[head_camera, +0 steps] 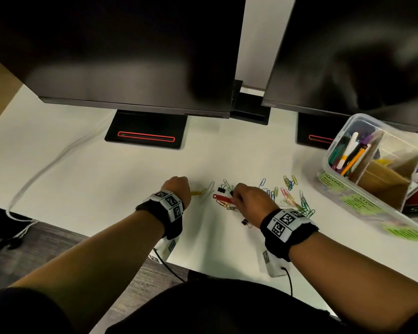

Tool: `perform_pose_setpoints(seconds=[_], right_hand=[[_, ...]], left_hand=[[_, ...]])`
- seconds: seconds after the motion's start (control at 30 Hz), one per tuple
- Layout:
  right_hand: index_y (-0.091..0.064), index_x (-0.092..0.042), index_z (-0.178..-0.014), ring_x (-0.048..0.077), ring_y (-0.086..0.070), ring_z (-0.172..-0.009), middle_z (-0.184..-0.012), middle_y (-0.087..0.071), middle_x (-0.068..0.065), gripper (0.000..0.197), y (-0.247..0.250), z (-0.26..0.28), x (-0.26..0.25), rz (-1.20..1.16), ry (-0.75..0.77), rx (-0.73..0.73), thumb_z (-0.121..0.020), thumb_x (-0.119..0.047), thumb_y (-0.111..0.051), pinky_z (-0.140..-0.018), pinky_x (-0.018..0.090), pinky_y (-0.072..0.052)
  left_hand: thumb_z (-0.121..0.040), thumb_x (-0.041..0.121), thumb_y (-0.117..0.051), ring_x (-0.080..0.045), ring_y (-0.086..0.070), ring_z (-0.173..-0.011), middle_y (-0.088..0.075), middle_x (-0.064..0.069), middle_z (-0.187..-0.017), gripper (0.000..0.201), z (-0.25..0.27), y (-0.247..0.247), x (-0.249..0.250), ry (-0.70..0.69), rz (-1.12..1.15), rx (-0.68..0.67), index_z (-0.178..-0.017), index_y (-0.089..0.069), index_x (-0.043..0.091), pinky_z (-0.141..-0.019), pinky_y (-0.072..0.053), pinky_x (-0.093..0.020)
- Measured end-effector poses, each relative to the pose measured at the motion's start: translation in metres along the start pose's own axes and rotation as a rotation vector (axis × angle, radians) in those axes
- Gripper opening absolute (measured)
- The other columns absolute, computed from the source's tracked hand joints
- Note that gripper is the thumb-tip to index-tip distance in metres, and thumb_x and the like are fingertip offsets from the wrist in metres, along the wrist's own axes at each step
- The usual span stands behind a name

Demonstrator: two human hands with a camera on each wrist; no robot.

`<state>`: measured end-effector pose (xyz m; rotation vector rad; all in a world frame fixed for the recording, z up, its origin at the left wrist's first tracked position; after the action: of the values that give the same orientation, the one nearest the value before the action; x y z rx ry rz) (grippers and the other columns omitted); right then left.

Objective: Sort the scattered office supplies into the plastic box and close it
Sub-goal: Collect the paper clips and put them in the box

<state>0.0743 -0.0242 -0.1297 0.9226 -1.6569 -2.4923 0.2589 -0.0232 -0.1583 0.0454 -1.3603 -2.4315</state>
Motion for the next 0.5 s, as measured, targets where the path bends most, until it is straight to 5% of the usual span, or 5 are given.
perform_pose_setpoints(seconds=[0.27,0.33,0.5], right_hand=[[-0.045,-0.009,-0.118,0.031,-0.056,-0.097,-0.114,-0.059,0.014,0.027,-0.008,-0.010,-0.010,-0.142,-0.134,-0.027,-0.092,-0.010,-0.039,-0.077,0.031,-0.044],[-0.043,-0.009,-0.123,0.033,-0.056,-0.105,-0.119,-0.057,0.015,0.032,-0.013,-0.011,-0.010,-0.079,-0.150,-0.063,-0.092,-0.013,-0.042,-0.086,0.036,-0.047],[-0.048,-0.007,-0.118,0.032,-0.060,-0.101,-0.113,-0.061,0.013,0.032,-0.020,-0.015,-0.015,0.169,-0.077,-0.094,-0.094,-0.027,-0.046,-0.079,0.036,-0.047]], left_hand=[[-0.091,0.005,-0.044,-0.033,-0.056,-0.110,-0.051,-0.016,-0.126,0.034,0.004,0.002,0.010,0.001,0.211,0.043,-0.123,-0.049,0.009,-0.087,-0.045,-0.035],[-0.090,0.004,-0.043,-0.033,-0.056,-0.107,-0.047,-0.017,-0.126,0.032,0.002,0.002,0.015,0.004,0.266,0.037,-0.120,-0.051,0.008,-0.084,-0.044,-0.033],[-0.091,0.020,-0.049,-0.035,-0.053,-0.111,-0.047,-0.018,-0.125,0.032,0.007,-0.010,0.036,-0.052,0.269,0.010,-0.120,-0.047,0.005,-0.089,-0.043,-0.036]])
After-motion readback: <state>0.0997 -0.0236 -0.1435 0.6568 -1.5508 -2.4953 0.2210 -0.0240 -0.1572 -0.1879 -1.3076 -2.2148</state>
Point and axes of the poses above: each hand's wrist, its own z-axis away from the middle knuckle, its own y-axis out of the back of the hand, x = y × z, the point moved 8 cm from there along -z, towards the middle knuckle
